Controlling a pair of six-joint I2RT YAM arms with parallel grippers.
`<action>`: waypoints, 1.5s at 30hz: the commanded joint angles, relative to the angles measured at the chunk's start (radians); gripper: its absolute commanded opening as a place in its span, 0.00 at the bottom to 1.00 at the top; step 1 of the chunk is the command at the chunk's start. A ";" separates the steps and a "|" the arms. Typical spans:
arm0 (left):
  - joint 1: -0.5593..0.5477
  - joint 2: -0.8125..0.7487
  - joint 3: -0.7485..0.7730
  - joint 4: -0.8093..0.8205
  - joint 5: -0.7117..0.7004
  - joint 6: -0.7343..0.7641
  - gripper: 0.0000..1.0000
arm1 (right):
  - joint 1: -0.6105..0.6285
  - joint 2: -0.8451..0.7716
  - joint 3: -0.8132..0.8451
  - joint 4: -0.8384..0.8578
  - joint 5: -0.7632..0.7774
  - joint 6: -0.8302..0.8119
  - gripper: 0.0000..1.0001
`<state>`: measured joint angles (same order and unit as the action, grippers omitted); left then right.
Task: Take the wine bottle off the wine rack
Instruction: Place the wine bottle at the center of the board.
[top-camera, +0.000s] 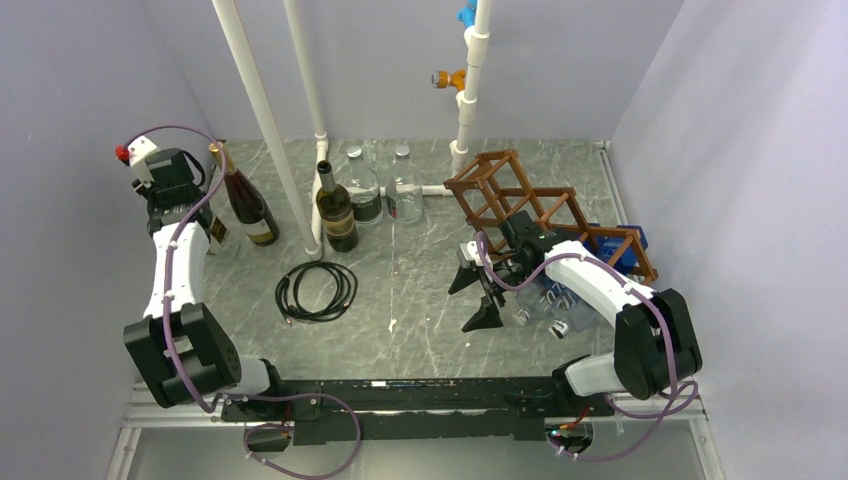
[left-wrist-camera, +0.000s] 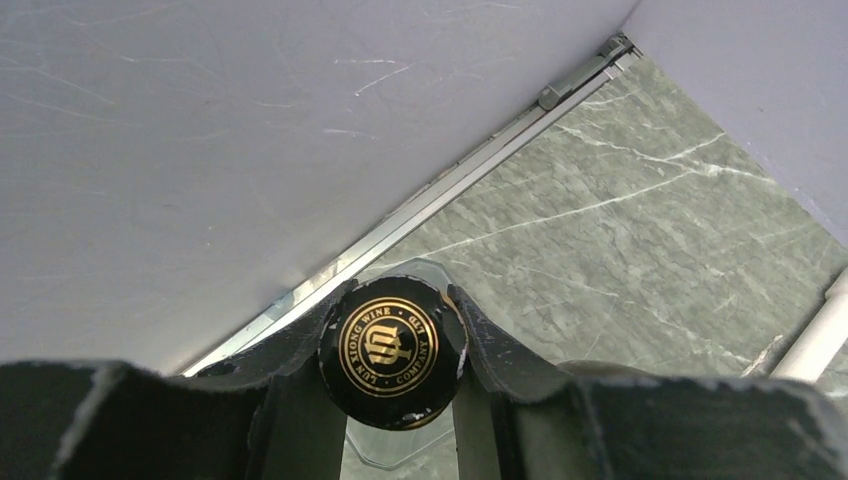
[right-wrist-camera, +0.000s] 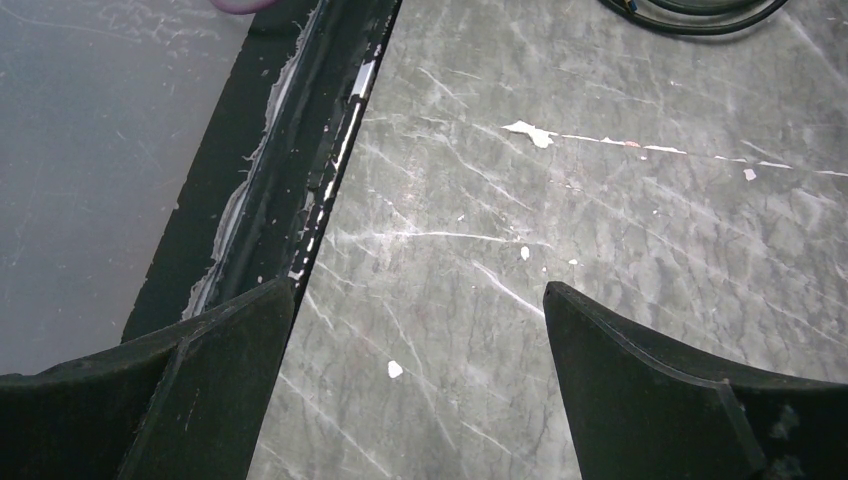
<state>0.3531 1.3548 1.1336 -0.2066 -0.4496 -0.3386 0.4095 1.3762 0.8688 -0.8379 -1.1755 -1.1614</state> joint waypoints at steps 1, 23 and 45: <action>0.004 -0.037 0.027 0.150 0.012 -0.029 0.42 | 0.005 0.002 0.029 -0.001 -0.010 -0.034 0.99; 0.004 -0.172 0.026 0.068 0.018 -0.096 0.84 | 0.005 -0.011 0.030 -0.010 -0.004 -0.042 0.99; -0.103 -0.300 0.196 -0.640 -0.166 -0.529 1.00 | 0.004 -0.034 0.029 -0.005 0.017 -0.040 0.99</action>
<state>0.2577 1.0569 1.2667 -0.6312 -0.6106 -0.7750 0.4095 1.3735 0.8688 -0.8387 -1.1492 -1.1709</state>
